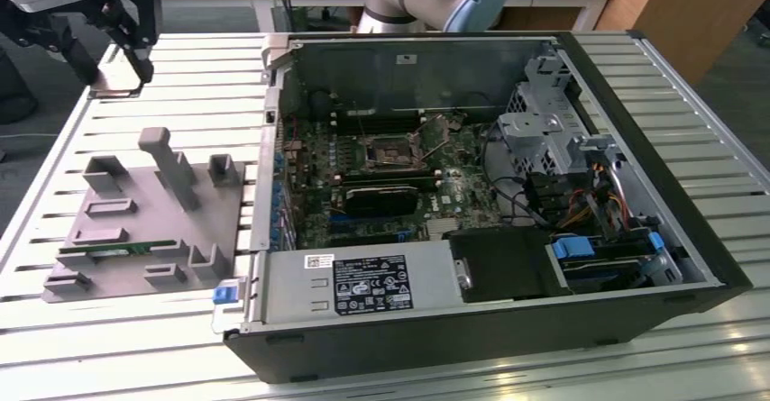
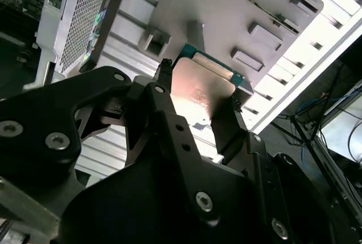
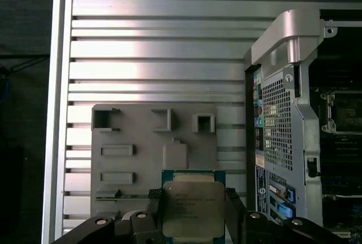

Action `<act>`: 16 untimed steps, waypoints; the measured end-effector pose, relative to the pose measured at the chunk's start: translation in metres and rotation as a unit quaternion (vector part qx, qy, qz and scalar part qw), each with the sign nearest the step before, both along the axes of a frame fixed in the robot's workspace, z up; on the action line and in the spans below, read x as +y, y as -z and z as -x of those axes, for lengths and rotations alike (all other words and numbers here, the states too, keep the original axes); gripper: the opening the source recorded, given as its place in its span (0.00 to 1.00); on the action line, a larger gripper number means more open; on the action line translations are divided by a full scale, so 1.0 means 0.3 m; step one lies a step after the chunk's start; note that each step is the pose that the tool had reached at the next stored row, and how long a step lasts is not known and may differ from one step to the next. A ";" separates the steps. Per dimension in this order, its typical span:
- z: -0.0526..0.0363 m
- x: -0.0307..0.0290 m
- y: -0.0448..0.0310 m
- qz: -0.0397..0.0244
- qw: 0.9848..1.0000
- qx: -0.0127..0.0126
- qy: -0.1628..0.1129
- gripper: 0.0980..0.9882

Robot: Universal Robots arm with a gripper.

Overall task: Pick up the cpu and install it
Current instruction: 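Pick up the cpu and move it towards the insertion slot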

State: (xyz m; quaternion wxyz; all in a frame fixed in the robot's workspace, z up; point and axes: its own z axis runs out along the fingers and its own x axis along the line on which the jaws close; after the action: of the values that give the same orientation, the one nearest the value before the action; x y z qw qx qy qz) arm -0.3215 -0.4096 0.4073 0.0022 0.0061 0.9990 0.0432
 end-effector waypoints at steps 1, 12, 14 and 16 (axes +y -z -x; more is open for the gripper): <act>-0.008 0.000 0.000 0.000 1.000 0.000 0.000 0.48; -0.082 0.003 0.000 0.000 1.000 0.000 0.000 0.48; -0.096 0.003 0.000 0.000 1.000 0.000 0.000 0.48; -0.110 0.003 0.000 0.000 1.000 0.000 0.000 0.48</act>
State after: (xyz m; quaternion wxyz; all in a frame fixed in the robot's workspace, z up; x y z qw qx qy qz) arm -0.2885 -0.4086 0.4073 0.0022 0.0061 0.9990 0.0432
